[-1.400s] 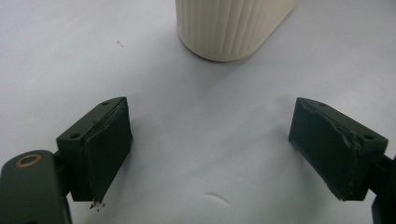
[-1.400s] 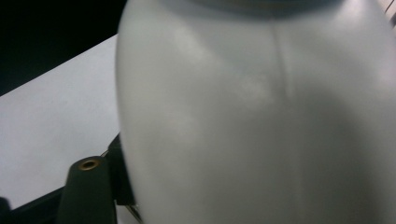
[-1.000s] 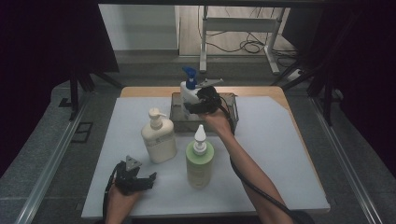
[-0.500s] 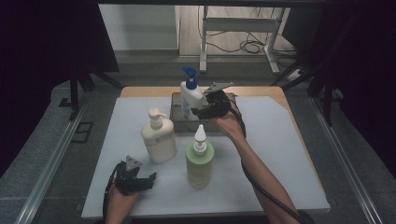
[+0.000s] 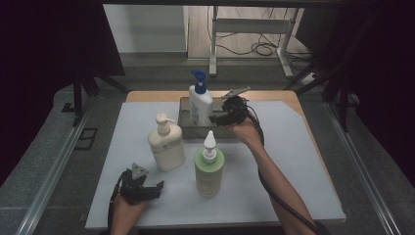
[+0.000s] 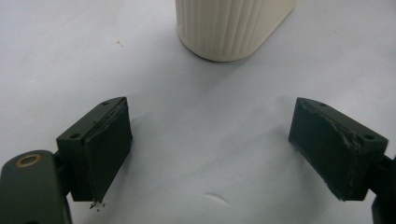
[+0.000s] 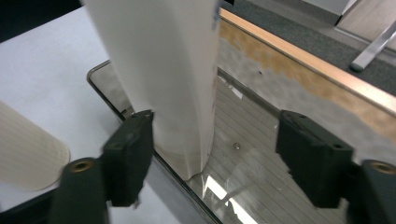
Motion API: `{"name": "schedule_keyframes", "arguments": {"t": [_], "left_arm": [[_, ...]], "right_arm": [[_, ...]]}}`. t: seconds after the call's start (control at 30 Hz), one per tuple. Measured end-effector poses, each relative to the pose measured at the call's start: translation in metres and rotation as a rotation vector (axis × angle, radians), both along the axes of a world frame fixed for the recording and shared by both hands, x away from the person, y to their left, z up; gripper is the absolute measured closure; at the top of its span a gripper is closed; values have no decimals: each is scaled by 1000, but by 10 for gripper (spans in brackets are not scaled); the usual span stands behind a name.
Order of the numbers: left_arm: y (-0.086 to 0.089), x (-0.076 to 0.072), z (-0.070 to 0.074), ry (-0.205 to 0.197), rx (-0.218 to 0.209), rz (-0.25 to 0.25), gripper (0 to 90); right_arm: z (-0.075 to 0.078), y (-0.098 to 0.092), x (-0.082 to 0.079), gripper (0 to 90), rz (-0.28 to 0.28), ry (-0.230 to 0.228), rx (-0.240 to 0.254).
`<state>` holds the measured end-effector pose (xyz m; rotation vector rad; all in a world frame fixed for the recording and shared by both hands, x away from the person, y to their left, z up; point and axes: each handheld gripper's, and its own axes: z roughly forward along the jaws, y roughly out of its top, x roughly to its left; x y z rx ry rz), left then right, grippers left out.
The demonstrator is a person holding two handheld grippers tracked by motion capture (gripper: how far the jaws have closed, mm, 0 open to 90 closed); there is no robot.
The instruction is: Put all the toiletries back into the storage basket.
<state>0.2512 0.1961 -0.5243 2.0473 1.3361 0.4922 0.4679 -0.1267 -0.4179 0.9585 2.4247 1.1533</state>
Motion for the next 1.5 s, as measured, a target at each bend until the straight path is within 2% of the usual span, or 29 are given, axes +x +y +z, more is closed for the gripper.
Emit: {"name": "schedule_keyframes", "arguments": {"t": [0.1,0.23,0.37,0.6,0.73,0.9,1.2,1.5], "left_arm": [[0,0,0,0,0,0,130],[0,0,0,0,0,0,130],[0,0,0,0,0,0,130],[0,0,0,0,0,0,130],[0,0,0,0,0,0,130],[0,0,0,1,-1,0,130],[0,0,0,2,1,0,130],[0,0,0,4,3,-2,130]], "right_arm": [[-3,-4,2,438,-9,19,19],[-7,-6,5,523,-18,55,35],[-10,-7,6,582,-22,54,31],[-13,-6,10,791,-78,45,-11],[-16,-3,16,896,-87,57,-2],[-21,6,22,899,-97,73,-3],[-36,20,29,899,-99,113,-34],[-38,24,32,898,-102,133,-34]]}}
